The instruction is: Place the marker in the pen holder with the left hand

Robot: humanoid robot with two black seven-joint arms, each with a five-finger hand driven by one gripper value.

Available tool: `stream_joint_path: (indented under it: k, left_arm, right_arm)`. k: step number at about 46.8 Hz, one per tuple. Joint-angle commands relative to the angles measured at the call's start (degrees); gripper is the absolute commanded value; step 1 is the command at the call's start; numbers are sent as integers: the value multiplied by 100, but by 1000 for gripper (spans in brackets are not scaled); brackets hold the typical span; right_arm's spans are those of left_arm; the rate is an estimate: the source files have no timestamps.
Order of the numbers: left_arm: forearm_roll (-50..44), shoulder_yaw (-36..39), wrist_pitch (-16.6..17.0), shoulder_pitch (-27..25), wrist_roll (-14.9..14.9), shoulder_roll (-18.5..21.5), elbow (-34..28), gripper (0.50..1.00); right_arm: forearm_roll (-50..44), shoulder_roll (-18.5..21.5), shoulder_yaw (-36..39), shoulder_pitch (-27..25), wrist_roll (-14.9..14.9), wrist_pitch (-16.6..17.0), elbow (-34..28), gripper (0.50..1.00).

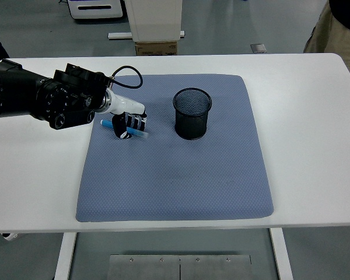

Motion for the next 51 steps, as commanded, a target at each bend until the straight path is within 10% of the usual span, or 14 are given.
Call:
stream_joint_path:
  k: [1, 51]
  left_arm:
    - [-1, 0, -3, 0, 0, 0, 0, 607]
    - [-1, 0, -30, -35, -9, 26, 0, 500]
  right_arm:
    - [0, 0, 0, 0, 0, 0, -2, 1000]
    - [0, 0, 9, 0, 0, 0, -2, 1000]
